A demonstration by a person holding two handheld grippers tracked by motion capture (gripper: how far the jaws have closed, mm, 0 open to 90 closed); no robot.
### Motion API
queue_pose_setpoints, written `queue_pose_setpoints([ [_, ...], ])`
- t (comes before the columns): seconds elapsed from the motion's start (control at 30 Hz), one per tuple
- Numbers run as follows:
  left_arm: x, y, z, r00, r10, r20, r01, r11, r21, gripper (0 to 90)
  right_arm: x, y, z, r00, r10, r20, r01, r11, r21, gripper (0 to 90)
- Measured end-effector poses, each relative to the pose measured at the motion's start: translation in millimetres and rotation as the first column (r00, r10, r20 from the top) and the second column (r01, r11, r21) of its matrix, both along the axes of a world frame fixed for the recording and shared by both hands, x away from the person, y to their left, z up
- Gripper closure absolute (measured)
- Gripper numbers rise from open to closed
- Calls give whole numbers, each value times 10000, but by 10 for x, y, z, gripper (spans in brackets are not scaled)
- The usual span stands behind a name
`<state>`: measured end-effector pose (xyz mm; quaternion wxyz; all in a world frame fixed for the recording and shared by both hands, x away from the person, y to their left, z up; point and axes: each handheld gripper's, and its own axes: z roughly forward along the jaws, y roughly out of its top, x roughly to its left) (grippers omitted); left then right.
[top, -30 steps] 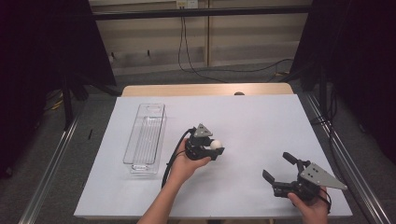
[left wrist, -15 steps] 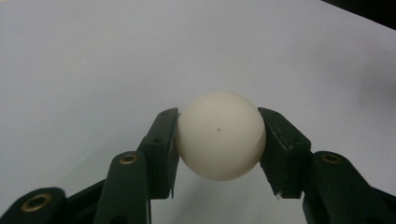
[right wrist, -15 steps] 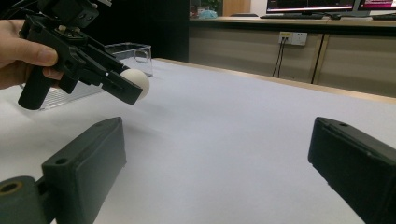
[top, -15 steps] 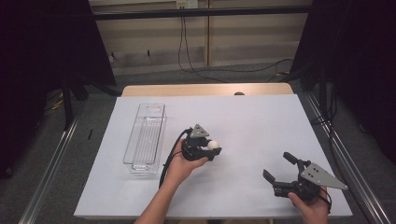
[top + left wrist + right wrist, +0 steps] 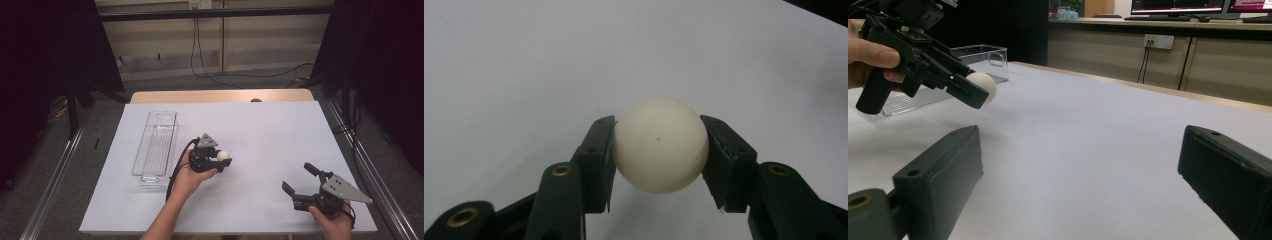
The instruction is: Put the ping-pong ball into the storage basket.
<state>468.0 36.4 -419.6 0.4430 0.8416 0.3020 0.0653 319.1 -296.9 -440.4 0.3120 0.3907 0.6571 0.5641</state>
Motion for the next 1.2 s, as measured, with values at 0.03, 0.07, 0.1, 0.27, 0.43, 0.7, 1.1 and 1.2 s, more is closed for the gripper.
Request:
queue_pose_setpoints([
  [0.03,4,12,4,10000,-37,17,37,10000,35,512,0,-1,0,10000,19,-15,-19,10000,-13,35],
  [0.07,2,14,9,10000,33,78,-34,10000,83,512,3,-1,-2,10000,48,10,-48,10000,-24,35],
  [0.1,6,23,4,10000,-49,48,49,10000,-11,512,4,3,-4,10000,21,42,-21,10000,-17,35],
  [0.27,6,40,12,10000,43,7,-43,10000,39,512,6,-5,-6,10000,-3,29,3,10000,-77,35],
  [0.43,13,42,19,10000,38,36,-39,10000,67,512,10,0,-10,10000,27,27,-27,9999,-113,35],
  [0.7,22,45,19,10000,76,-11,-76,10000,7,512,6,5,-8,10000,-7,9,7,9999,-121,35],
  [1.1,22,124,99,9995,318,78,-318,9995,82,512,12,-4,-14,10000,-65,32,65,9999,-108,35],
  [1.2,34,147,104,9994,320,91,-321,9994,128,512,12,0,-16,10000,-48,19,49,10000,-87,35],
])
